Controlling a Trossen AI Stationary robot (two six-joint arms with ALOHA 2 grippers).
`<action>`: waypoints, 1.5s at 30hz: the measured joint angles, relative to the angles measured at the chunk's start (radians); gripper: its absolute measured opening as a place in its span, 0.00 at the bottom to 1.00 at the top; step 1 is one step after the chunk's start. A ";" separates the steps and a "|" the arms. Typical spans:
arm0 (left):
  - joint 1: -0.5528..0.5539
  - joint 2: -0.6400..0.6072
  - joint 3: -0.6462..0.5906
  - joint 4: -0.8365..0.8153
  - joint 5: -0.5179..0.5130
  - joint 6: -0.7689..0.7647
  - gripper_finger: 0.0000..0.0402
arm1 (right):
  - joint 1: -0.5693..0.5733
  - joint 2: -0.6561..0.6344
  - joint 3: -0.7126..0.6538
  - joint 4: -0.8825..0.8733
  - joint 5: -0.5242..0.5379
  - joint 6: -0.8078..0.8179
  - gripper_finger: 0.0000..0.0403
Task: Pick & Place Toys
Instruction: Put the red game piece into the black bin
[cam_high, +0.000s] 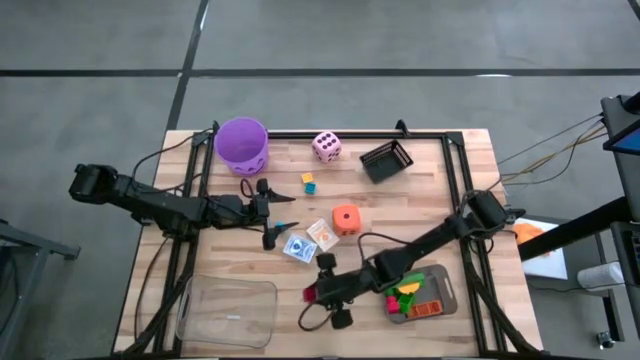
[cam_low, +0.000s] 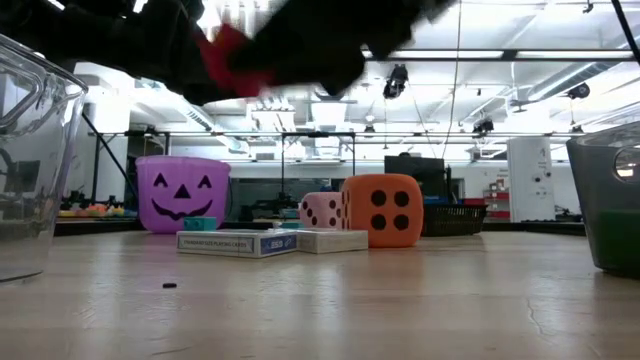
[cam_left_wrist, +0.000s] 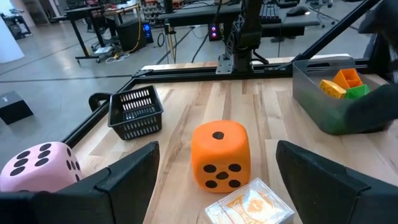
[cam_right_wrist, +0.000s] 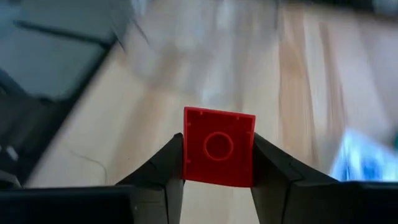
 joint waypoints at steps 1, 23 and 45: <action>0.000 0.000 0.000 0.000 0.000 0.000 0.81 | 0.003 0.001 -0.010 0.063 -0.003 -0.025 0.32; 0.000 0.000 -0.006 0.002 0.000 -0.005 0.81 | 0.047 -0.163 -0.578 0.993 -0.089 -0.127 0.32; 0.001 0.000 -0.008 0.005 0.000 -0.008 0.81 | 0.502 -0.672 -0.505 -0.602 0.262 0.821 0.32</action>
